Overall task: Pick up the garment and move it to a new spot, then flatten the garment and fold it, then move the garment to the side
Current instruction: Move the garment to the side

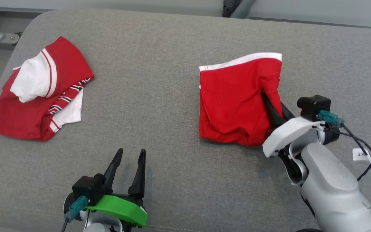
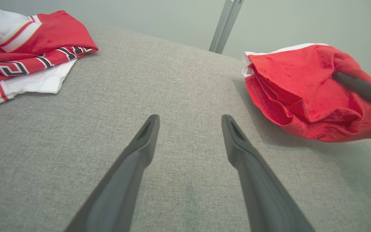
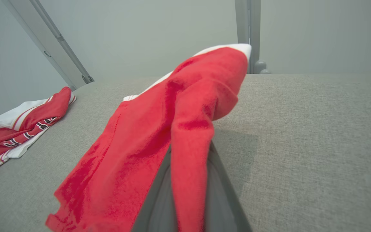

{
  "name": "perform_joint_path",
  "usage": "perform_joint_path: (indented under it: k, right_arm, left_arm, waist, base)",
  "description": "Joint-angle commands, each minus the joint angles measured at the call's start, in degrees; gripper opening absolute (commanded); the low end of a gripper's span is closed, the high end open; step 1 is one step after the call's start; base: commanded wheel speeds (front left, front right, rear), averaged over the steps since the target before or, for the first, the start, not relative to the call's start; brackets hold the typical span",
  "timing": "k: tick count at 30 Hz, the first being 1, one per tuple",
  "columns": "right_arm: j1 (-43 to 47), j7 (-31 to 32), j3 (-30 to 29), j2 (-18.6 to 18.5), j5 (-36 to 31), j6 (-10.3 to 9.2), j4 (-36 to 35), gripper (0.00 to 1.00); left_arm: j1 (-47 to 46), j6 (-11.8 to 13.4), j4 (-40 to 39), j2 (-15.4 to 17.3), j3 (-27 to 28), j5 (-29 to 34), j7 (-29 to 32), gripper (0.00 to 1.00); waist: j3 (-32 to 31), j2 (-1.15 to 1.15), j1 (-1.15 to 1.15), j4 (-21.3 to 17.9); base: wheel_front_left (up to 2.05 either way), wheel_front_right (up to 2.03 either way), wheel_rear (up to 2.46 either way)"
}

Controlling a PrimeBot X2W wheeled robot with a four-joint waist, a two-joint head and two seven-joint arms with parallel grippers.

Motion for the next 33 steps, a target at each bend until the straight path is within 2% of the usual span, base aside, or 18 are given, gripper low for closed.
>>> perform_joint_path:
  k: [1, 7, 13, 22, 25, 33]
  right_arm:
    - [1.6, -0.2, -0.4, 0.1, -0.4, 0.0, -0.5, 0.0]
    - [7.2, -0.2, -3.8, 1.5, -1.8, 0.0, -1.6, 0.0]
    - [11.4, -0.2, -6.5, 2.1, -3.1, 0.0, -2.2, 0.0]
    - [13.3, -0.2, -5.2, 3.4, -3.7, 0.0, -3.2, 0.0]
    - [13.3, -0.2, -4.5, 3.6, -2.9, 0.0, -3.5, 0.0]
    - [12.9, -0.2, -3.3, 4.5, -1.7, 0.0, -4.8, 0.0]
  left_arm:
    - [0.4, 0.1, -0.3, 0.1, -0.1, -0.3, 0.0, 1.0]
    - [1.2, 0.1, -1.2, 0.1, -1.2, -0.4, 0.0, 1.0]
    - [0.5, 0.1, -2.4, 0.1, -2.0, 0.4, 0.0, 1.0]
    - [-0.8, 0.1, -3.8, 0.1, -1.4, 1.4, 0.0, 1.0]
    - [-1.3, 0.1, -3.8, 0.1, -1.8, 2.1, 0.0, 1.0]
    - [-3.2, 0.1, -4.2, 0.2, -2.3, 3.3, 0.0, 1.0]
  waist:
    - [-2.0, 0.0, 0.0, -2.1]
    - [-5.3, 0.0, 0.0, -8.3]
    - [-6.5, 0.0, 0.0, -16.8]
    - [-5.8, 0.0, 0.0, -30.0]
    - [-5.1, 0.0, 0.0, -33.0]
    - [-2.0, 0.0, 0.0, -35.2]
  base:
    - [0.0, 0.0, 0.0]
    - [0.0, 0.0, 0.0]
    - [0.0, 0.0, 0.0]
    - [0.0, 0.0, 0.0]
    - [0.0, 0.0, 0.0]
    - [0.0, 0.0, 0.0]
